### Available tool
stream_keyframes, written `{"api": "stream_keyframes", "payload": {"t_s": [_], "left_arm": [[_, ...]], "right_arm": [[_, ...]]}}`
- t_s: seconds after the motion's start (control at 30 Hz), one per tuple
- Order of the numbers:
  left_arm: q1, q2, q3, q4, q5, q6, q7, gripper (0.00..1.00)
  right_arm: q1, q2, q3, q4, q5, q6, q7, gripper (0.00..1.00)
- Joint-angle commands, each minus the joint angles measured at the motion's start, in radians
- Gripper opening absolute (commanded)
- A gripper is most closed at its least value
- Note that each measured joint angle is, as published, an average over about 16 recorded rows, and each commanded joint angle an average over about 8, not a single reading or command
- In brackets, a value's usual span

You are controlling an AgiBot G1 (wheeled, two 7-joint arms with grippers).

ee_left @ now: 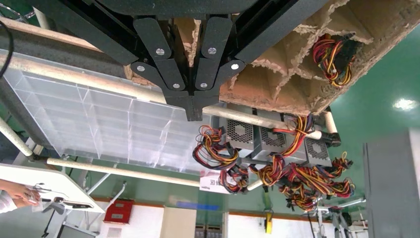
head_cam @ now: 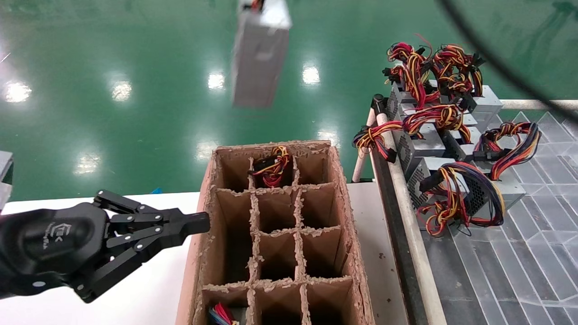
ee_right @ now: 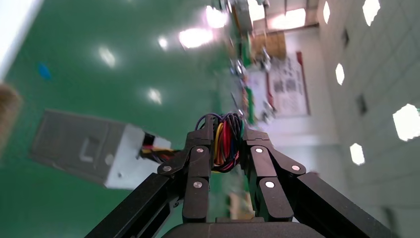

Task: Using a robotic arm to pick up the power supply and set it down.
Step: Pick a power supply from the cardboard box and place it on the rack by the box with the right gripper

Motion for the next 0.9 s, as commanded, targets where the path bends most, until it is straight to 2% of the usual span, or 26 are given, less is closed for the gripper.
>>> {"api": "stream_keyframes", "payload": {"t_s": [0.03, 0.47, 0.9], "left_arm": [[0.0, 0.0, 0.0, 0.0, 0.0, 0.0, 0.0, 0.0], [0.0, 0.0, 0.0, 0.0, 0.0, 0.0, 0.0, 0.0], [0.0, 0.0, 0.0, 0.0, 0.0, 0.0, 0.0, 0.0]], "right_arm": [[0.041, 0.011, -0.001, -0.003, -0.032, -0.003, -0.008, 0.0], [0.099, 0.129, -0.018, -0.062, -0.21, -0.001, -0.076, 0.0], [0.099, 0.248, 0.007, -0.267, -0.322, 0.096, -0.128, 0.0]]}}
